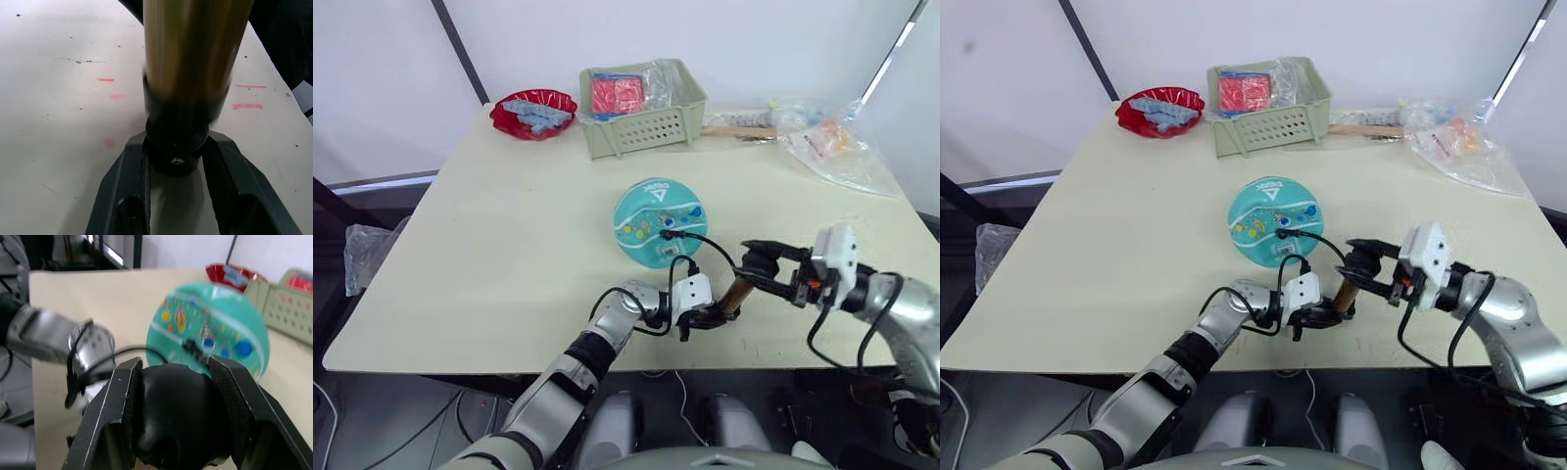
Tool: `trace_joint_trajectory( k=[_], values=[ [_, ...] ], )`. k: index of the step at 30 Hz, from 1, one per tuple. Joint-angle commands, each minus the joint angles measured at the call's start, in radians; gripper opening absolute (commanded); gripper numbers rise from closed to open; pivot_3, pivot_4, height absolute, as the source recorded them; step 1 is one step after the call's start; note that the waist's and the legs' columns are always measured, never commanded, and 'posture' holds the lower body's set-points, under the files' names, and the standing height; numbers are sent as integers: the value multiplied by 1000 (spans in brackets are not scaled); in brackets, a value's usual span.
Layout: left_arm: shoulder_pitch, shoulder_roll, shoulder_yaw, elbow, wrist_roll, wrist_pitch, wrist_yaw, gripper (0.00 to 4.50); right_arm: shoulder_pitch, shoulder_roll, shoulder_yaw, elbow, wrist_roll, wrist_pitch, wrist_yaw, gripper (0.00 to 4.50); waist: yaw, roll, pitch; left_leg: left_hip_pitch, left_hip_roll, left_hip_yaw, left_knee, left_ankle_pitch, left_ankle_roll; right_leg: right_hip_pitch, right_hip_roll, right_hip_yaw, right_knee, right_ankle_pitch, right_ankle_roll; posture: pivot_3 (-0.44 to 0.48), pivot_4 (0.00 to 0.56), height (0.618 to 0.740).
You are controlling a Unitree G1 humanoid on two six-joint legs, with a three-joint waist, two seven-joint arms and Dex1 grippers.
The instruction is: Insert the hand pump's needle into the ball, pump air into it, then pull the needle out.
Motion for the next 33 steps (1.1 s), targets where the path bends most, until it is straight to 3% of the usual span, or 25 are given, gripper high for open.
trace_joint_trajectory(
  k=[1,10,18,33],
  values=[
    [36,41,-20,79,55,40,5,1085,47,8,64,60,-79,3,-8,1673,0,2,-2,0,0,0,0,0,0,0,-2,-3,0,0,0,0,150,738],
    [30,31,-23,87,56,45,5,1085,-26,10,-34,2,66,113,-29,1631,1,2,-1,0,1,-1,0,0,0,1,-9,-27,0,1,-1,0,150,738],
    [32,27,-23,93,61,42,8,1085,-140,-71,-182,-57,242,223,13,1631,5,8,9,-2,-3,-1,0,0,0,2,-6,-29,0,0,0,0,150,738],
    [39,24,-27,96,64,41,4,1085,-344,-231,-373,-59,508,418,17,1631,8,6,23,-3,-5,-2,1,0,0,2,-7,-30,0,1,2,0,150,738]
  ],
)
